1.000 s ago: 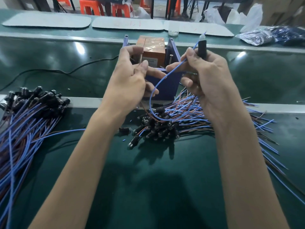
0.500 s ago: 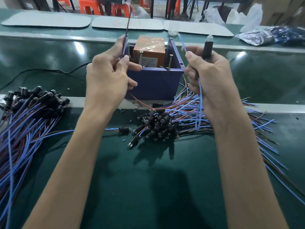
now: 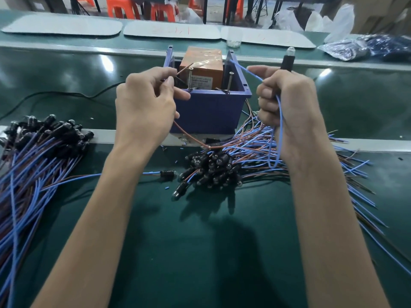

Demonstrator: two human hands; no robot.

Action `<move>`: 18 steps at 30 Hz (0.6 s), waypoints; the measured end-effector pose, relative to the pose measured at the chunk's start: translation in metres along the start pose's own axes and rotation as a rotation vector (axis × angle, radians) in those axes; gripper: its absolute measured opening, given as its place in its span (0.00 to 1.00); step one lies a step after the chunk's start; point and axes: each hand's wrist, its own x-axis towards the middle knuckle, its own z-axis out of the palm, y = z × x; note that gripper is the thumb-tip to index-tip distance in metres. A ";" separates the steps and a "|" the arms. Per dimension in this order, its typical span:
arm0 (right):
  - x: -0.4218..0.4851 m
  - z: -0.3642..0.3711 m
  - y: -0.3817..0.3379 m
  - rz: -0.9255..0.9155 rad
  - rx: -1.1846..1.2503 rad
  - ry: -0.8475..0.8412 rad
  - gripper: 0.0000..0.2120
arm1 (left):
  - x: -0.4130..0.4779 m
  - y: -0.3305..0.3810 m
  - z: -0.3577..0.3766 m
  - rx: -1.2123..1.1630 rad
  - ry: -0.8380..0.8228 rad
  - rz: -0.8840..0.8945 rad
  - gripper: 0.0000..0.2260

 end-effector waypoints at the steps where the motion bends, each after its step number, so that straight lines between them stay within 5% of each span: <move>1: 0.000 0.000 0.000 0.000 0.002 0.006 0.14 | 0.000 0.000 0.000 0.002 0.000 0.001 0.11; 18: -0.002 -0.002 -0.001 -0.057 0.003 0.073 0.14 | 0.004 -0.001 -0.005 -0.086 0.135 0.007 0.10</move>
